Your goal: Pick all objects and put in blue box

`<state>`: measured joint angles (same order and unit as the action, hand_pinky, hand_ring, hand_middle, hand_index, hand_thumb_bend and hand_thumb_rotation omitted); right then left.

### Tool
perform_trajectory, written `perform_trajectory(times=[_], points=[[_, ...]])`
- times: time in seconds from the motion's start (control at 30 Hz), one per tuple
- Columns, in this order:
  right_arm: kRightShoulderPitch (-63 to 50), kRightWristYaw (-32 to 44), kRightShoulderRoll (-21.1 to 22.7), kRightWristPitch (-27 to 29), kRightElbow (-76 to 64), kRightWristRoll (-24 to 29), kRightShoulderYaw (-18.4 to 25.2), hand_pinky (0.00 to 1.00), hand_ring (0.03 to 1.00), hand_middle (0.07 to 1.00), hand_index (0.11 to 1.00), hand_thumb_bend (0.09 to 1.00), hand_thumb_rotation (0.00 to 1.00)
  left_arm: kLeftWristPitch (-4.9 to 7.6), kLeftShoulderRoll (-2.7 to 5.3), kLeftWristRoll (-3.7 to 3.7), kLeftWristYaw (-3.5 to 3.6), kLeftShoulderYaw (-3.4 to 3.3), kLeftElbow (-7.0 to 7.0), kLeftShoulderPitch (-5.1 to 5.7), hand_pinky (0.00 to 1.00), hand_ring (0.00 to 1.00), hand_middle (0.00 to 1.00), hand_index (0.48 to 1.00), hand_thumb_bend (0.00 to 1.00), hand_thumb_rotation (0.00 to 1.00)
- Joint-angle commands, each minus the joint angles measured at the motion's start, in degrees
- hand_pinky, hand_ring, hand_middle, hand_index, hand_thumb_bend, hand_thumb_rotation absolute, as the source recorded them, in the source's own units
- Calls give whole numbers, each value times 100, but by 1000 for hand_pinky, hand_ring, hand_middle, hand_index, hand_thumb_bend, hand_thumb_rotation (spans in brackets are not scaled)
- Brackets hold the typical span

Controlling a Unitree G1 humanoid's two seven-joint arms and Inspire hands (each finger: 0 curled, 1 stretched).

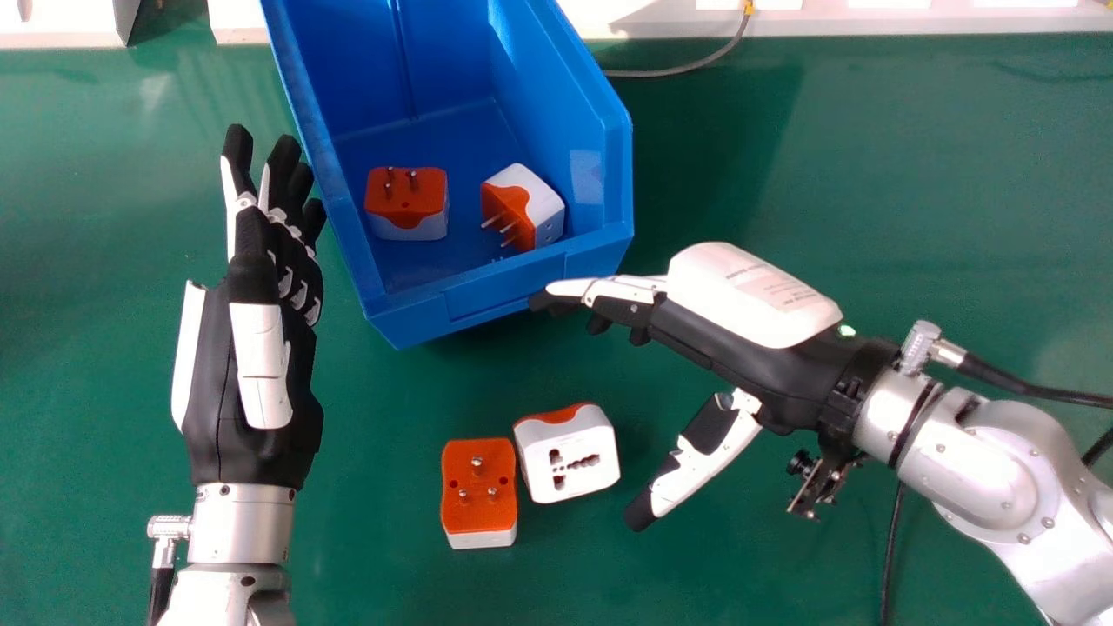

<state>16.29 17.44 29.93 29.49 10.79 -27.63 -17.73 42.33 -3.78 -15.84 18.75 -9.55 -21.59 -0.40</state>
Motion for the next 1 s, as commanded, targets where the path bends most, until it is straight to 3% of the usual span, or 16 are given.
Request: perform_trajectory(times=[0.0, 0.63, 0.97], points=[[84, -21, -21, 108, 49, 7, -11, 614, 742, 831, 859, 1000, 272, 52, -12, -4, 61, 30, 121, -52, 1000, 1000, 1000, 1000, 869, 1000], [619, -143, -466, 437, 1033, -240, -371, 649, 752, 826, 851, 1000, 282, 129, 24, 58, -14, 22, 160, -11, 1000, 1000, 1000, 1000, 870, 1000], [791, -262, -693, 455, 1283, -443, -515, 632, 751, 825, 846, 1000, 289, 133, 3, 50, -8, 9, 164, -20, 1000, 1000, 1000, 1000, 870, 1000]])
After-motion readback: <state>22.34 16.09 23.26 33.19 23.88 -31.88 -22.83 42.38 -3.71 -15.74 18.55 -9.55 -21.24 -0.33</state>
